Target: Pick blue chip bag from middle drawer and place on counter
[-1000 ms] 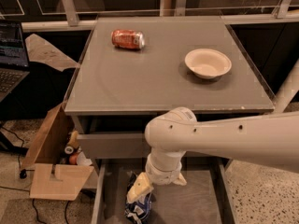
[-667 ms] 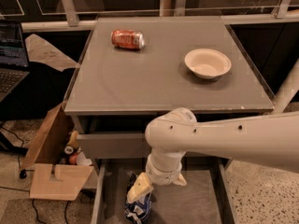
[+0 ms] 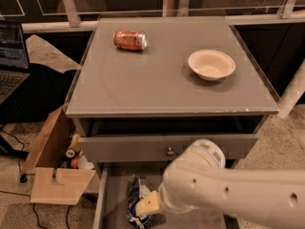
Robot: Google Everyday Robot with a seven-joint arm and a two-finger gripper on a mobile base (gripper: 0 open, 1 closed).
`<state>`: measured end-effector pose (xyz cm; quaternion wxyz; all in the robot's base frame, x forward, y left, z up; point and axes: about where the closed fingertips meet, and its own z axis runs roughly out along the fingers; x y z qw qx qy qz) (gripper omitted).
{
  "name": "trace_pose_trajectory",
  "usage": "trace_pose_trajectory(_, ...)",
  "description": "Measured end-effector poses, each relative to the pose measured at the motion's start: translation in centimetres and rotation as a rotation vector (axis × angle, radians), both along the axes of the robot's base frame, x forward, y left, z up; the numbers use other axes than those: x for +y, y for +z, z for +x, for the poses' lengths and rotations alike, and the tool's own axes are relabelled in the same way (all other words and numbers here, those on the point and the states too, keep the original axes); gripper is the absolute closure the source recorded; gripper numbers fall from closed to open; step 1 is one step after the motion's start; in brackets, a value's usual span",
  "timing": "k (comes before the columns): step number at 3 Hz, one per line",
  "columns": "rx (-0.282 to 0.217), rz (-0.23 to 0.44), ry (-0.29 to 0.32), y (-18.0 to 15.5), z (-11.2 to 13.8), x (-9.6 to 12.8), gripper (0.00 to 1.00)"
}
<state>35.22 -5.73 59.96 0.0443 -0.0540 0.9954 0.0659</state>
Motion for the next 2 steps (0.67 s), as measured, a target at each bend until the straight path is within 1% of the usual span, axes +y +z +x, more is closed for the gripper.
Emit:
trace_pose_trajectory(1,-0.117,0.018,-0.108,-0.8,-0.9,-1.7,0.00)
trace_pose_trajectory(2,-0.166,0.090,-0.178,-0.4,0.3,-0.5,0.00)
